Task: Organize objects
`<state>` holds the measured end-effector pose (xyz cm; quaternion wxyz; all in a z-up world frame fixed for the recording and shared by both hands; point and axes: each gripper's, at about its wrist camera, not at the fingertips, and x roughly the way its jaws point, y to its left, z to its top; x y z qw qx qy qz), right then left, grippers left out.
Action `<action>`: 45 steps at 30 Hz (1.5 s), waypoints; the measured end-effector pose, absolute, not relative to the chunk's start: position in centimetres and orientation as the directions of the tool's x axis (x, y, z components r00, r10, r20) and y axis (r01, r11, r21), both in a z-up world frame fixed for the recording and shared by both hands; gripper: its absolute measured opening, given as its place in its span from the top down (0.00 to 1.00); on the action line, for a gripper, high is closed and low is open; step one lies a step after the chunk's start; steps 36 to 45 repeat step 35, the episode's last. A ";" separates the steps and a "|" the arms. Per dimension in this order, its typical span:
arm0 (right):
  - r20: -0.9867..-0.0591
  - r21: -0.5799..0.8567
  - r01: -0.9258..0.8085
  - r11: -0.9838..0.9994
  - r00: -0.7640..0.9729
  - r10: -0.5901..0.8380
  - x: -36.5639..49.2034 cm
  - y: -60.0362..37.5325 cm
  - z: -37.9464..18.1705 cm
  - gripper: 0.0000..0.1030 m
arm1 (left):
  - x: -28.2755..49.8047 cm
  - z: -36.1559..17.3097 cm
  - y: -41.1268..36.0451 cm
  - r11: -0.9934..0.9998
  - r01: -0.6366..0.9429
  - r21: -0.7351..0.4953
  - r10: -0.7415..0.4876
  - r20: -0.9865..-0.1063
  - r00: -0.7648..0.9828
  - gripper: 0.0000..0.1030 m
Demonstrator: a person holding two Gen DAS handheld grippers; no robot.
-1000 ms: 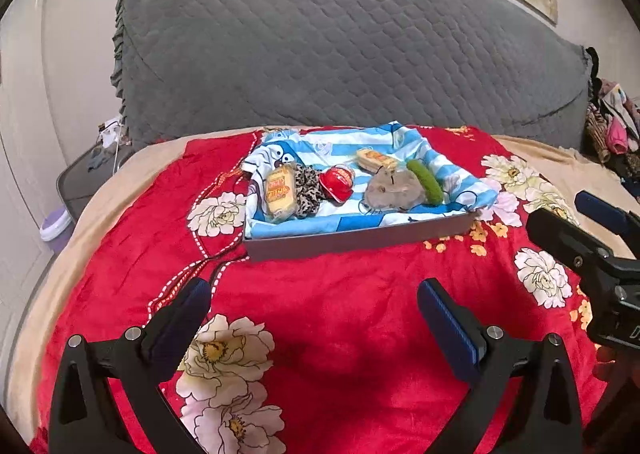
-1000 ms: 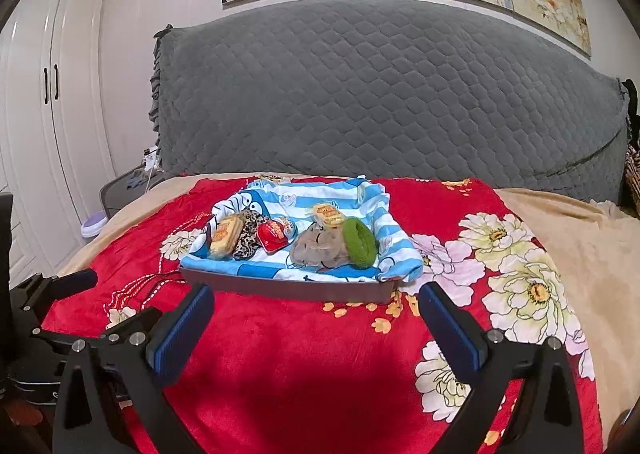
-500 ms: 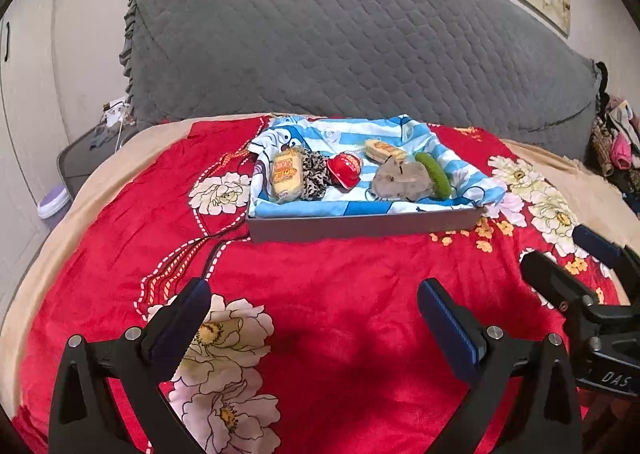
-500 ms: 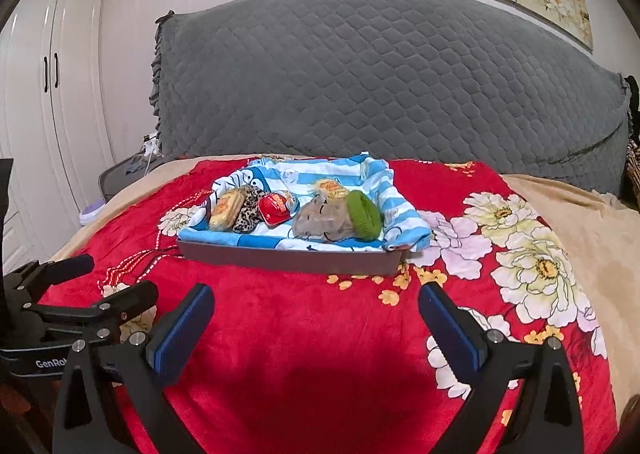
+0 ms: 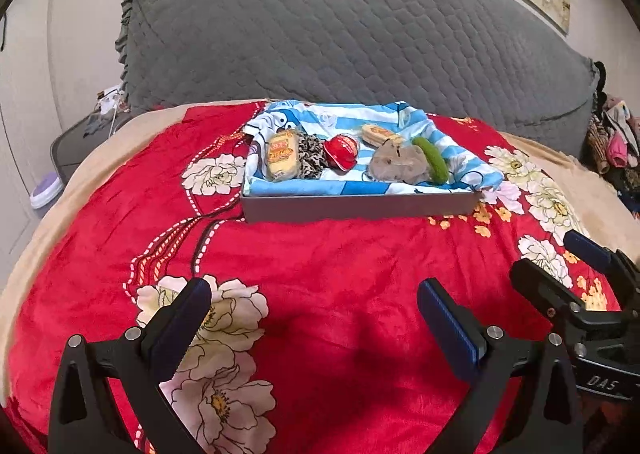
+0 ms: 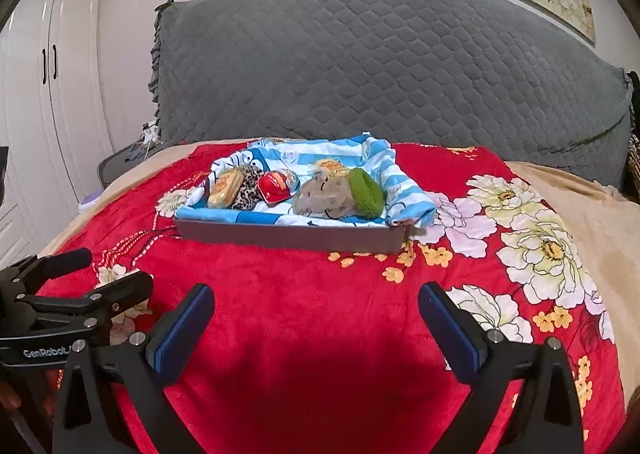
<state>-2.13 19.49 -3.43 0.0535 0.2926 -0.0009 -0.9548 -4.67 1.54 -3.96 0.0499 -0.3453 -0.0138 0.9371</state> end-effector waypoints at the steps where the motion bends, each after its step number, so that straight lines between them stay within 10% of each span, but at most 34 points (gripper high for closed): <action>1: -0.560 0.034 0.100 -0.994 -0.822 -0.102 -2.1 19.5 -3.6 0.00 | -4.7 -4.1 1.6 -0.995 -0.086 -0.059 0.104 -0.647 -0.755 0.00; 45: -0.577 0.031 0.028 -0.999 -0.815 -0.041 -2.1 20.5 -4.6 0.00 | -4.3 -6.3 1.9 -0.990 -0.108 -0.086 0.138 -0.673 -0.727 0.00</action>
